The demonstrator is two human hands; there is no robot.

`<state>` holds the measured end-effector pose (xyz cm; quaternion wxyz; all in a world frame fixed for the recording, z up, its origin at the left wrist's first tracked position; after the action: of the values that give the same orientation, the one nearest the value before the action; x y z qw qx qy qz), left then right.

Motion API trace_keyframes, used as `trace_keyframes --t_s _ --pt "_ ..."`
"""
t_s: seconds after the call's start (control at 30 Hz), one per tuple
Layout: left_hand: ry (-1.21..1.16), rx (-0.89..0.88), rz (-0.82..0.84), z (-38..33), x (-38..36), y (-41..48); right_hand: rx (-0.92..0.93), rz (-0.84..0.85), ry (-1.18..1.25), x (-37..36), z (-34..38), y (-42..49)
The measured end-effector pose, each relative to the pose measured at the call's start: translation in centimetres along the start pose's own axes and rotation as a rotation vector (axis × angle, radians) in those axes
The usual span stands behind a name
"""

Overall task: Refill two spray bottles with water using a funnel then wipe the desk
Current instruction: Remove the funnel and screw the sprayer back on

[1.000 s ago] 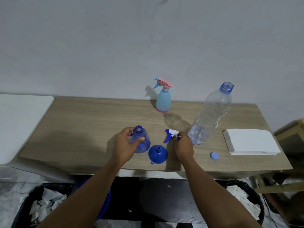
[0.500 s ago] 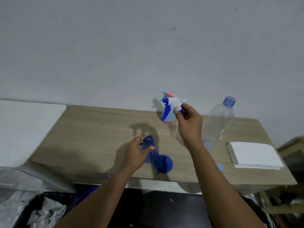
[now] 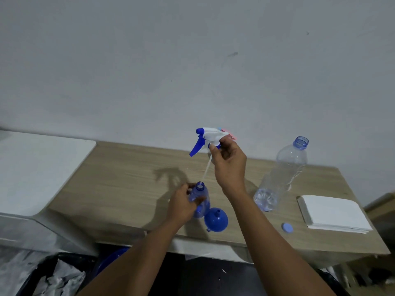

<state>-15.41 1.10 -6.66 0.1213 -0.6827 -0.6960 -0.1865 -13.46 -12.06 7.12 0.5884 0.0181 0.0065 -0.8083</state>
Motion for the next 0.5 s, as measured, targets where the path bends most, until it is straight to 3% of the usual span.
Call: trace_keyframes --t_s 0.2,0.5 --pt "-0.031 -0.091 -0.034 1.0 -0.6 -1.1 -0.086 0.020 -0.159 0.3 -6.2 -1.5" --pt "-0.027 -0.201 -0.047 0.9 -1.6 -2.4 -0.141 0.013 -0.164 0.2 -10.7 -4.0"
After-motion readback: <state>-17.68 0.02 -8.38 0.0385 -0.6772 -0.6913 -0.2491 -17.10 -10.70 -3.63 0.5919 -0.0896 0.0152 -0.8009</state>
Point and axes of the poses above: each hand's wrist, its own y-axis towards the middle knuckle, its own x-axis out of the back of the hand, z = x × y, the point moved 1 cm from there along y, towards the middle knuckle, and after that the axes turned 11 degrees about -x, right-handed, at the moved point
